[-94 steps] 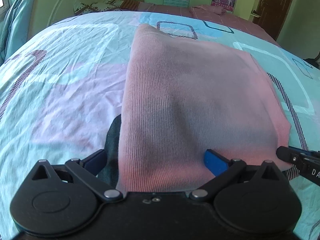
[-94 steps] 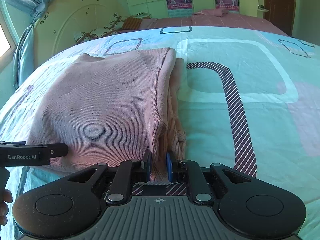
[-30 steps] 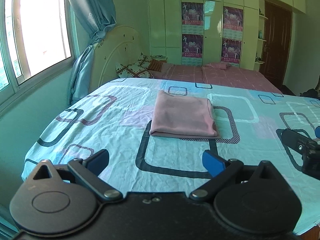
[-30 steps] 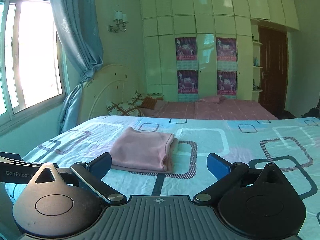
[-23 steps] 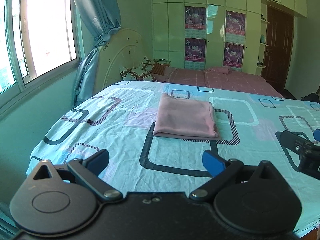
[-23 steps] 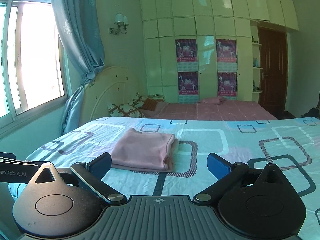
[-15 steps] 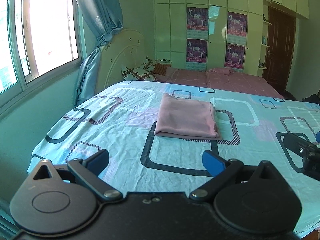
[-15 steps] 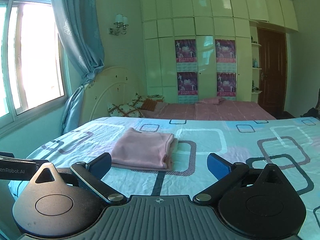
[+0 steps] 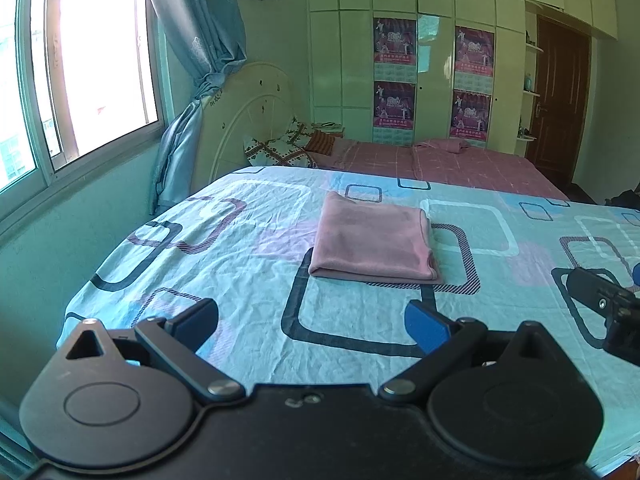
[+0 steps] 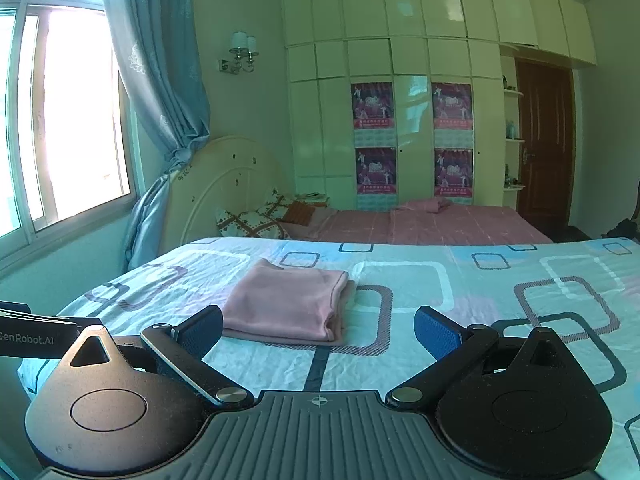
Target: Fold small clothes
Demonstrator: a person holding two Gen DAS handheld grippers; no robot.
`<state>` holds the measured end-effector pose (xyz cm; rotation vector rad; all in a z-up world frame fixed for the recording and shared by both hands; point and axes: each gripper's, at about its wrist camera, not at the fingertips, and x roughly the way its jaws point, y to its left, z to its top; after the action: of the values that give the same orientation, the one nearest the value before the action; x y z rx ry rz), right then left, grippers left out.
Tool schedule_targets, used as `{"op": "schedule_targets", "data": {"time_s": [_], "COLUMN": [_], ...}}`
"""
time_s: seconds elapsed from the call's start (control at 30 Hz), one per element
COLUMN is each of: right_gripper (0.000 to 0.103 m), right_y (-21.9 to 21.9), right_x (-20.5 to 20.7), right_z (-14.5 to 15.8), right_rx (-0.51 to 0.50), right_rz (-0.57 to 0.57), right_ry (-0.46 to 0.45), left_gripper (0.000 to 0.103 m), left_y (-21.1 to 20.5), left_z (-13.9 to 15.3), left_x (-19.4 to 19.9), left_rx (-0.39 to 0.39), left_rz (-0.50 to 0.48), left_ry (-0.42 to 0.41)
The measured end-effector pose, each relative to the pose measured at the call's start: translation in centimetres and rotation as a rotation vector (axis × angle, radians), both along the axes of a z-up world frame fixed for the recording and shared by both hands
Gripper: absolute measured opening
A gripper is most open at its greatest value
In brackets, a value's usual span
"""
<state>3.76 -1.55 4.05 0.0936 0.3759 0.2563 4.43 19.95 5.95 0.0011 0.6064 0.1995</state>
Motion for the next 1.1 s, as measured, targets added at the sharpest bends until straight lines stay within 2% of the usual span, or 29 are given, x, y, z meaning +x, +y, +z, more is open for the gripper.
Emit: {"op": "schedule_targets", "data": {"time_s": [0.53,0.93,1.1], "right_gripper": [0.101,0.101,0.101], "right_y": [0.3,0.4,0.3], "right_x": [0.3,1.2,2.1], "right_z": [-0.2,-0.8,-1.5], "right_rx": [-0.002,-0.004,-0.01], "right_rz": [0.002,-0.001,-0.013], "right_ry": [0.007,0.033,0.053], "left_gripper": [0.099,0.099,0.092], "left_y": [0.5,0.7,1.0], "left_z": [0.1,-1.0,-2.0], "left_x": [0.3,2.0,3.4], "left_rx": [-0.009,-0.018,-0.065], "left_rz": [-0.003,-0.012,-0.033], "left_ry": [0.016,0.05,0.059]}}
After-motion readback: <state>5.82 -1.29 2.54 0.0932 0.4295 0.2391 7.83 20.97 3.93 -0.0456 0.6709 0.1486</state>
